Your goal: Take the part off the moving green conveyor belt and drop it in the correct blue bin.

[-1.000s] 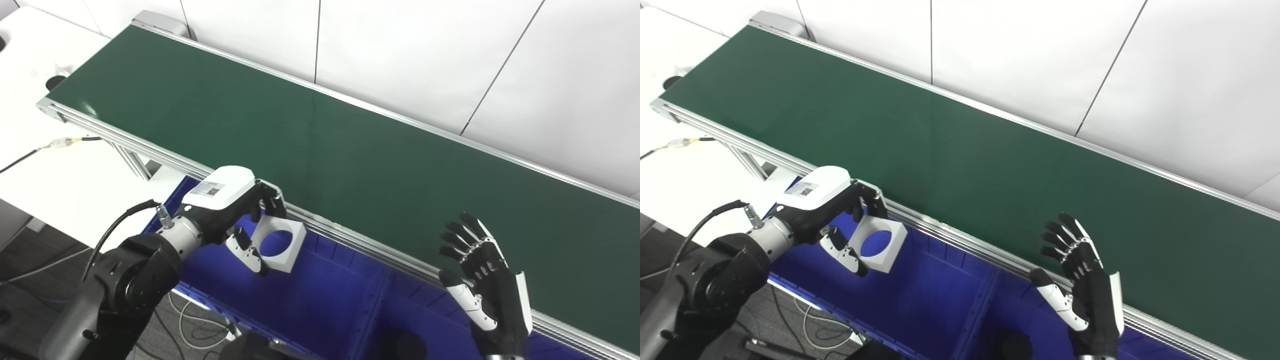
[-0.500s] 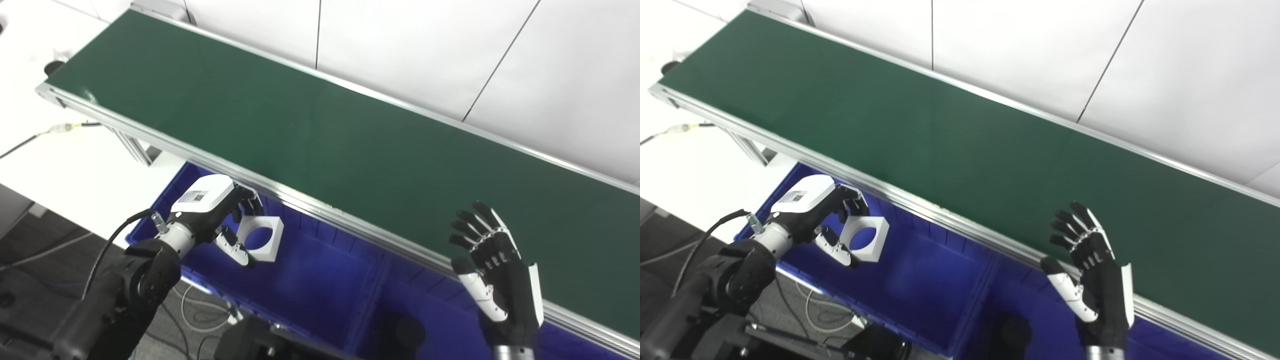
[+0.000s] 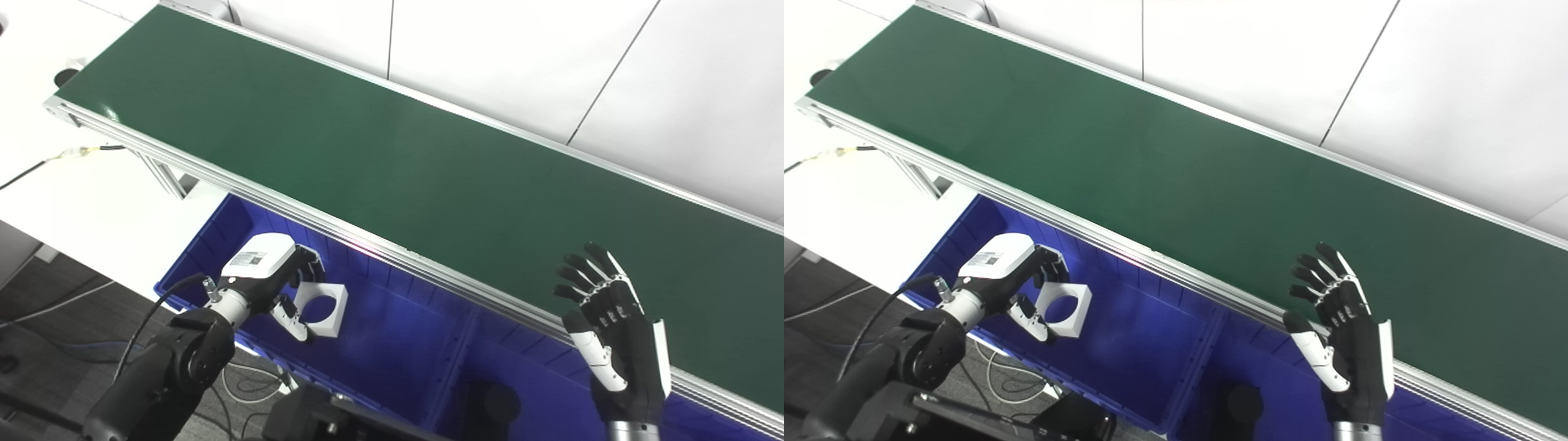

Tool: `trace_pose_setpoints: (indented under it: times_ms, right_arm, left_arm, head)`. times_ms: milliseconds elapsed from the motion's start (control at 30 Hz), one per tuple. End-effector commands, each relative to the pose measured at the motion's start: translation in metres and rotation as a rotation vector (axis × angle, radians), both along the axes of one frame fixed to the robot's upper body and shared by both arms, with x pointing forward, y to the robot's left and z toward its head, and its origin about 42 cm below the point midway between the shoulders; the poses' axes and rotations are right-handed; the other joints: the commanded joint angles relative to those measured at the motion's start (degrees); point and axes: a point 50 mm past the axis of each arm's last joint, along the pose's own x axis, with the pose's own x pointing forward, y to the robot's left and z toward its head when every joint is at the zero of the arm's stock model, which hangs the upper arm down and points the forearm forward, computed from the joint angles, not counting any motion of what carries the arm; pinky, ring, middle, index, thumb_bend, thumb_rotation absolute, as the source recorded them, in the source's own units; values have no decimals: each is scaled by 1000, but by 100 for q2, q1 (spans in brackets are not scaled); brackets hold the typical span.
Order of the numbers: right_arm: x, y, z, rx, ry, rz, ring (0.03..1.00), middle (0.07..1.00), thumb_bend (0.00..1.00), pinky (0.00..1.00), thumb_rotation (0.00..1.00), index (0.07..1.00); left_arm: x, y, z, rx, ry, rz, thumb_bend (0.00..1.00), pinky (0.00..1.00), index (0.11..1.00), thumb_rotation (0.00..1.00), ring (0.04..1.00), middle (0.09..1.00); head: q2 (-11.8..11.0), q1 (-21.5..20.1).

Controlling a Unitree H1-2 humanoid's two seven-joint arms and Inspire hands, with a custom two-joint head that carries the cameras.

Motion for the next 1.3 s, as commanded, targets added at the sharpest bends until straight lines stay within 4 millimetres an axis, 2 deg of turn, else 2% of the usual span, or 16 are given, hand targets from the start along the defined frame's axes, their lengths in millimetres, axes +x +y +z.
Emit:
trace_pose_setpoints:
  times_ms: [0, 100, 167, 200, 233, 333, 400, 533, 767, 933, 1033, 1100, 1133, 1200, 1267]
  right_arm:
    - [3, 2, 8, 7, -29, 0, 761, 791, 653, 659, 539, 861]
    - [4, 3, 8, 9, -30, 2, 762, 792, 647, 659, 537, 862]
    - [4, 3, 7, 13, -31, 5, 763, 794, 645, 658, 533, 863]
    - [4, 4, 7, 14, -32, 7, 764, 794, 643, 659, 530, 864]
    - [4, 4, 6, 15, -32, 6, 764, 794, 641, 660, 526, 864]
    - [3, 5, 5, 22, -30, 5, 766, 795, 635, 666, 502, 862]
    - [3, 6, 5, 23, -29, 5, 765, 794, 626, 666, 490, 861]
    - [3, 8, 4, 28, -27, 5, 767, 794, 626, 670, 486, 862]
    - [3, 10, 3, 15, -27, 6, 764, 795, 622, 670, 486, 866]
    - [4, 11, 1, 18, -27, 8, 769, 797, 614, 679, 475, 867]
    - [4, 11, -1, 17, -23, 7, 769, 796, 619, 680, 484, 868]
    - [4, 12, -2, 21, -20, 7, 773, 798, 621, 685, 474, 867]
    - [4, 12, -3, 23, -20, 7, 773, 797, 621, 685, 473, 866]
    - [4, 13, -4, 21, -20, 8, 771, 796, 625, 683, 466, 862]
    - [4, 14, -6, 11, -22, 12, 771, 797, 627, 682, 484, 864]
  left_arm:
    - [7, 2, 12, 37, -62, -9, 505, 559, 508, 0, 479, 464]
    - [8, 2, 16, 63, -70, -14, 505, 537, 510, 0, 466, 479]
    - [8, 2, 19, 77, -69, -18, 520, 579, 499, 0, 612, 497]
    - [8, 2, 20, 82, -69, -19, 649, 600, 619, 9, 661, 616]
    - [8, 1, 22, 89, -68, -22, 730, 616, 701, 21, 695, 697]
    - [8, 1, 27, 96, -42, -12, 791, 660, 849, 70, 771, 831]
    - [8, 1, 29, 90, -31, -1, 834, 677, 908, 75, 804, 882]
    - [9, 1, 32, 89, -13, 10, 919, 695, 989, 12, 836, 947]
    - [10, 1, 39, 90, -37, 8, 963, 709, 1000, 8, 861, 969]
    - [9, -1, 57, 6, -109, 16, 869, 694, 1000, 52, 849, 955]
    - [9, -7, 74, -60, -182, 3, 797, 705, 1000, 16, 845, 937]
    - [7, -12, 84, -129, -245, -5, 683, 704, 989, 83, 841, 924]
    - [7, -16, 89, -179, -285, -7, 671, 704, 988, 96, 841, 923]
    - [6, -24, 98, -297, -350, -17, 582, 721, 982, 334, 859, 926]
    - [6, -30, 104, -408, -386, -28, 576, 723, 983, 490, 860, 926]
  head:
    - [0, 4]
    - [-36, 4]
    - [-52, -16]
    - [-56, -22]
    - [-62, -31]
    - [-85, -24]
    - [-103, -34]
    - [-130, -72]
    - [-191, -141]
    - [-242, -229]
    - [-321, -349]
    - [-373, -427]
    - [-383, -441]
    - [-452, -547]
    - [-527, -669]
